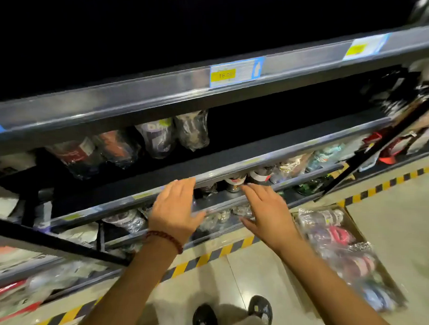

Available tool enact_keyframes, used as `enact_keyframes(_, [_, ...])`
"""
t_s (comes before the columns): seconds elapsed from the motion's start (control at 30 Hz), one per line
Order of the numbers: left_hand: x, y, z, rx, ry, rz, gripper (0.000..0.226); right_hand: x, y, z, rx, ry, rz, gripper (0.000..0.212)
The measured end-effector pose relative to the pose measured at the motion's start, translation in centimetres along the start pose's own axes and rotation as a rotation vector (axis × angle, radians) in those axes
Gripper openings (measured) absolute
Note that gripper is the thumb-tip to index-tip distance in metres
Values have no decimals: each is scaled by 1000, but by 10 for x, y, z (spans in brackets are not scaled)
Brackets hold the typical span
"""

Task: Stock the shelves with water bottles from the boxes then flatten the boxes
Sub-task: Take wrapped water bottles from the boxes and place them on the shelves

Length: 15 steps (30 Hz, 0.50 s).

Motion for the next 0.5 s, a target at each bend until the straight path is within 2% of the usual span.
enact_keyframes(0.1, [18, -14, -45, -74, -152, 152, 75, 55, 11, -23, 41, -109, -3, 72])
enact_keyframes(0.27, [45, -44, -121, -118, -385, 236, 69, 142, 25, -70, 39, -333, -57, 77])
enact_keyframes(0.5, [54, -97, -205, -138, -582, 371, 70, 236, 25, -137, 4, -651, -68, 70])
Point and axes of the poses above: each hand's wrist, its own x-axis away from the middle knuckle, its own y-axis out of the back of the hand, z = x × y, the point moved 4 cm from there along -x, towards the middle knuckle, and after that the axes turned 11 degrees about -y, right-handed, at the moved point
